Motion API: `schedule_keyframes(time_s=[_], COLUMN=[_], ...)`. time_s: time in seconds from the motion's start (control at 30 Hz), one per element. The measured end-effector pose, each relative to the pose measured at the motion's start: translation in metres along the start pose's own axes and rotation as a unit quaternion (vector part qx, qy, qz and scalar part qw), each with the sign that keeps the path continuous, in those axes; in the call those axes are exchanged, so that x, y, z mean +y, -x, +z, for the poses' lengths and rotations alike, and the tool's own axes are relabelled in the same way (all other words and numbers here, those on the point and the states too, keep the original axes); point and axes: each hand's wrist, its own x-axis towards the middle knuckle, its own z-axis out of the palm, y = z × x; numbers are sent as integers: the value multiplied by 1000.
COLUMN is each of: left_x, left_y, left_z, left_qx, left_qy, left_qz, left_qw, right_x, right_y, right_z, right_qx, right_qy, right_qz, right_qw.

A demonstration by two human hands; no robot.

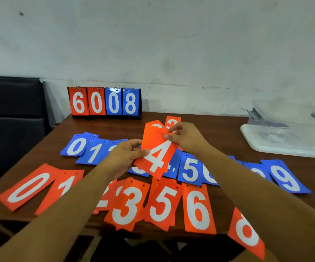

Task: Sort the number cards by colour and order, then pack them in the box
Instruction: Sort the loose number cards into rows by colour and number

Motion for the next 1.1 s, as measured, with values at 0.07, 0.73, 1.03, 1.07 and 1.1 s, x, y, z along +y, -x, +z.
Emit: schedule_keyframes(time_s=[0.07,0.73,1.03,1.07,1.1], left_x=[-9,-62,-62,-62,-62], left_y=[11,95,102,102,103], left_z=[1,-31,-17,-13,-8], left_qx=[24,209,180,169,160], left_qy=[16,0,-5,-11,-17], left_qz=[-15,-62,-68,-64,-59], left_qw=[999,976,981,984,985], right_x=[1,55,88,90,93], right_y=[16,152,163,164,165], right_z=[10,95,60,55,49], right_qx=[21,-106,-187,-186,-182], right_qy=[-51,286,322,321,319], right_qz=[23,-97,-79,-77,-74], right_qw=[998,948,925,925,927])
